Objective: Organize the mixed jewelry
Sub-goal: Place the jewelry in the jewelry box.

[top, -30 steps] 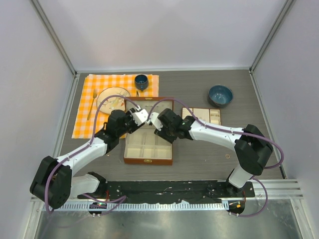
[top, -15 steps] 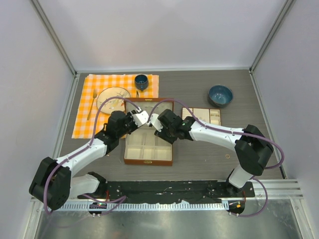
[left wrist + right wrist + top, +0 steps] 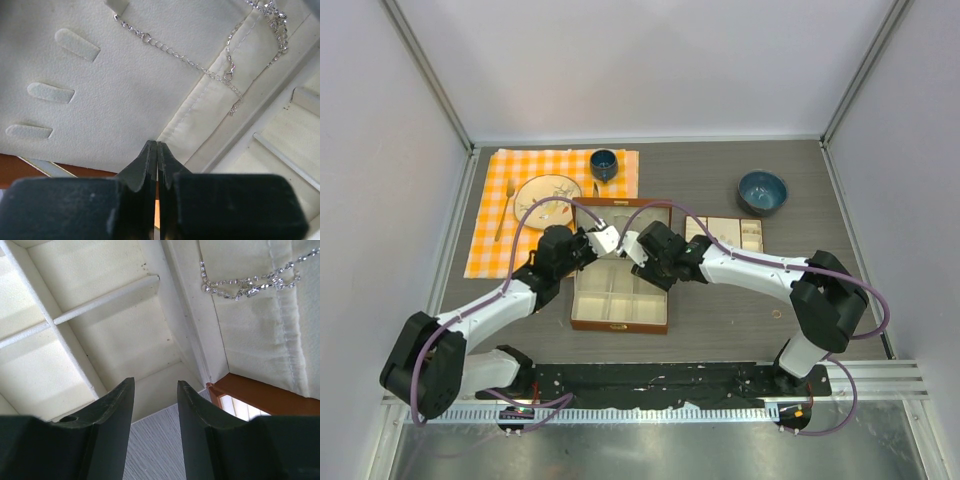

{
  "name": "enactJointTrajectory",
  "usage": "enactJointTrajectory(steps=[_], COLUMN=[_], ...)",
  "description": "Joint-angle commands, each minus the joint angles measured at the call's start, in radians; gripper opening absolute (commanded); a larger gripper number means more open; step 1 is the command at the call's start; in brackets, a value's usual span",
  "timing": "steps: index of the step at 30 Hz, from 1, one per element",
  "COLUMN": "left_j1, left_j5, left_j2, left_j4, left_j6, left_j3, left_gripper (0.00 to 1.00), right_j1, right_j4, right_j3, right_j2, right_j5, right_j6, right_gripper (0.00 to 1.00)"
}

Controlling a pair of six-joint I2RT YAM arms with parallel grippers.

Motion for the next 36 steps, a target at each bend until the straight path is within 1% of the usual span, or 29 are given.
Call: enactJointTrajectory(steps=[1,3,8,9,11,12,14,15,17,18,20,29,36], left_j1=[-0.064,-0.064,-0.064,-0.064,-0.064,-0.062,-0.064,-0.064,-0.064,-0.064,-0.064,-0.067,-0.088], left_j5=[0.091,0.092,0.101,0.100,0.091,0.088,0.077,0.074,0.072,0.072,0.065,0.060,0.054], left_j2=[0.041,0.030,0.002,-0.002,-0.013,-0.013,-0.018,-0.018,-0.025,-0.027,-0.024,0.028,0.090], left_j4=[-0.171,-0.177,-0.208,-0.211,-0.213,-0.211,-0.205,-0.199,-0.187,-0.182,-0.167,-0.125,-0.102], left_j6=[0.163,0.166,0.177,0.178,0.183,0.183,0.189,0.190,0.192,0.191,0.191,0.209,0.218], left_j3=[-0.074,-0.079,-0.082,-0.082,-0.082,-0.083,-0.083,-0.088,-0.094,-0.096,-0.099,-0.105,-0.120], left_gripper=[0.03,0.00,0.00,0.02,0.07,0.17,0.23,0.29,0.33,0.37,0.39,0.41,0.38], right_j1=[-0.017,-0.018,-0.018,-0.018,-0.018,-0.018,-0.017,-0.018,-0.018,-0.018,-0.018,-0.018,-0.018], right_j4=[0.125,0.126,0.125,0.126,0.126,0.125,0.126,0.125,0.125,0.125,0.126,0.125,0.129], right_j3=[0.038,0.036,0.035,0.036,0.035,0.035,0.035,0.033,0.032,0.032,0.032,0.029,0.022], right_j2=[-0.048,-0.045,-0.042,-0.040,-0.040,-0.039,-0.039,-0.040,-0.040,-0.037,-0.039,-0.039,-0.034], right_j5=[0.022,0.020,0.014,0.014,0.014,0.014,0.013,0.013,0.012,0.009,0.009,0.009,0.013], right_j6=[0.080,0.081,0.081,0.081,0.081,0.081,0.081,0.081,0.081,0.081,0.081,0.080,0.077], right_gripper=[0.45,0.45,0.45,0.45,0.46,0.46,0.45,0.45,0.45,0.45,0.45,0.46,0.46])
